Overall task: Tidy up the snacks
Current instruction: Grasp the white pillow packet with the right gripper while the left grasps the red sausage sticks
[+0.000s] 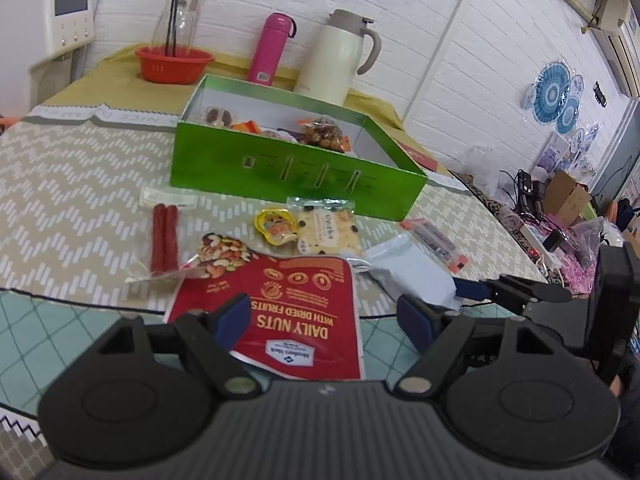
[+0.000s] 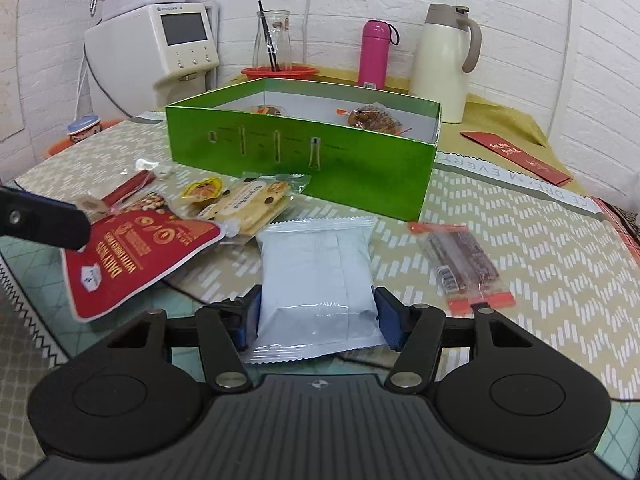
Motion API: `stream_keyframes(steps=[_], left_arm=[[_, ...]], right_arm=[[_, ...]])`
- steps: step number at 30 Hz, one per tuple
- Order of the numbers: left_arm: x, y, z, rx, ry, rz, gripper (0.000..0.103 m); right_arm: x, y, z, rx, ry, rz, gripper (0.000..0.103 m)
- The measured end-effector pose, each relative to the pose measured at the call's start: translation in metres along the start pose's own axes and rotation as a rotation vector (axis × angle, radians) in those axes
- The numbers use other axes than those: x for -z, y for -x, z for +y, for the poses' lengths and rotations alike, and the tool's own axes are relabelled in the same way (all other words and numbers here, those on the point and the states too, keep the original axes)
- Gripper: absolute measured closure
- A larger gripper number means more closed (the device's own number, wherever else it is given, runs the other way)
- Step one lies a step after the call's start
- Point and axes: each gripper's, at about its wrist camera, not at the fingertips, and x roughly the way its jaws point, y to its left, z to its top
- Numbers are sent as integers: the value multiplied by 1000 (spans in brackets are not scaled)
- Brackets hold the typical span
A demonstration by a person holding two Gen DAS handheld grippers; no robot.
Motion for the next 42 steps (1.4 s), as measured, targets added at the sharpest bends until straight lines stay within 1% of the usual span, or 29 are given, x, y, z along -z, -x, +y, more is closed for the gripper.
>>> stream_keyframes(steps=[3,5,7,9,12,14,17,19,20,21,22,23,24,25,27,28,29,32,33,34,35,36,38,40,42], left_arm=[[1,1,1,18,10,7,24],[3,3,0,37,2,11,24],[3,5,-1,28,-7,3,24],[1,9,3,-4,-6,-20,24],[-9,13,17,-90,-16,-63,24],[-19,8,30,-142,-32,-90,24],[-32,-9,53,-231,-39,-75,24],[-37,-21,64,-258,-36,-50,24],[-39,-26,66,-257,-41,-37,24],[-39,-31,67,-255,-57,-25,24],[-39,-36,67,-272,-74,-15,25],[-38,-41,67,-291,-93,-1,32],[-37,-46,67,-290,-104,20,45],[-36,-50,69,-288,-104,39,48],[-32,-52,67,-309,-141,24,47],[-32,-52,67,-309,-140,23,47],[-31,-52,69,-305,-134,20,50],[-32,-52,72,-297,-127,9,59],[-32,-50,72,-290,-123,3,64],[-32,-47,72,-282,-119,-4,67],[-34,-43,70,-272,-117,-10,76],[-34,-39,69,-257,-108,-13,78],[-32,-33,68,-224,-98,-9,79],[-29,-29,67,-220,-89,-14,80],[-28,-23,67,-196,-70,-24,82]], right_arm=[[9,16,12,-28,24,13,6],[14,26,23,-63,46,17,6],[18,34,33,-85,62,22,6],[20,38,39,-97,60,21,6],[21,39,42,-89,48,17,5],[20,38,40,-91,30,14,5],[20,36,39,-89,12,10,4],[22,35,41,-85,11,8,3],[22,35,41,-85,8,8,2],[22,34,41,-86,2,8,1],[22,33,41,-86,-2,7,0],[22,33,41,-84,-4,8,0],[21,32,42,-83,-4,7,0],[21,32,42,-81,-5,6,0],[20,31,43,-78,0,7,0],[20,30,44,-78,0,6,0],[19,29,44,-77,-3,5,0],[19,27,44,-69,-8,-6,0],[18,27,43,-66,-12,-6,4],[17,27,43,-65,-17,-2,5],[17,27,42,-64,-24,1,7],[16,28,43,-62,-24,2,7],[16,32,44,-57,-13,-10,8],[13,35,44,-54,-12,-23,8],[10,38,42,-42,-11,-37,8]])
